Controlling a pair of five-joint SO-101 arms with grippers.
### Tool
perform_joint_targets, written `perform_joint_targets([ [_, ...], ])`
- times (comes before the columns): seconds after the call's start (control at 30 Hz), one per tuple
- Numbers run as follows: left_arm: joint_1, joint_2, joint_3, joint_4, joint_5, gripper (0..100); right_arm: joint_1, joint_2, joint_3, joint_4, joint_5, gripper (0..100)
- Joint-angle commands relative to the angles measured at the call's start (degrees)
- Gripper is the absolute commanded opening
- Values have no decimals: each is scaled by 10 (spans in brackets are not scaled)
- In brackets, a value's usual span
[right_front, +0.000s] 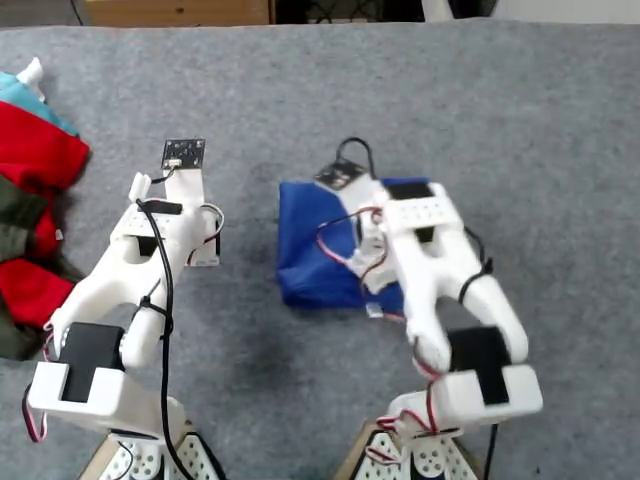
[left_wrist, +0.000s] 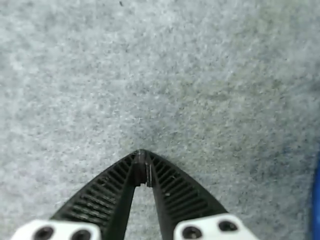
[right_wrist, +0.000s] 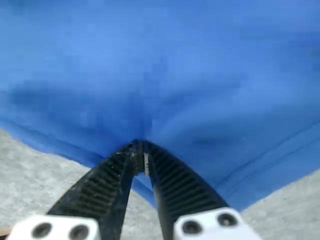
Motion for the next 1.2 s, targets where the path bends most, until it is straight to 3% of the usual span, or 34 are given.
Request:
perform_joint_targets([
  [0.0, -5, -18, 0, -7, -2, 29, 52, 25, -4, 6, 0, 15],
  [0.17, -5, -18, 0, -7, -2, 29, 58, 25, -18, 29, 21, 15],
  [0.47, 0, -24, -32, -1, -6, 29, 29, -60, -189, 170, -1, 15],
  [0.6, 10, -43, -127, 69, -3, 29, 69, -96, -228, 207, 4, 15],
  [0.77, 97, -49, -270, 137, -3, 29, 132, -109, -219, 208, 4, 15],
  [0.9, 175, -11, -301, 91, -7, 29, 149, -109, -166, 187, 4, 15],
  [1.03, 192, 85, -309, 26, -3, 29, 152, -109, -59, 79, -1, 15],
  [1.17, 192, 186, -357, 18, -5, 29, 153, -109, 51, -26, -1, 15],
])
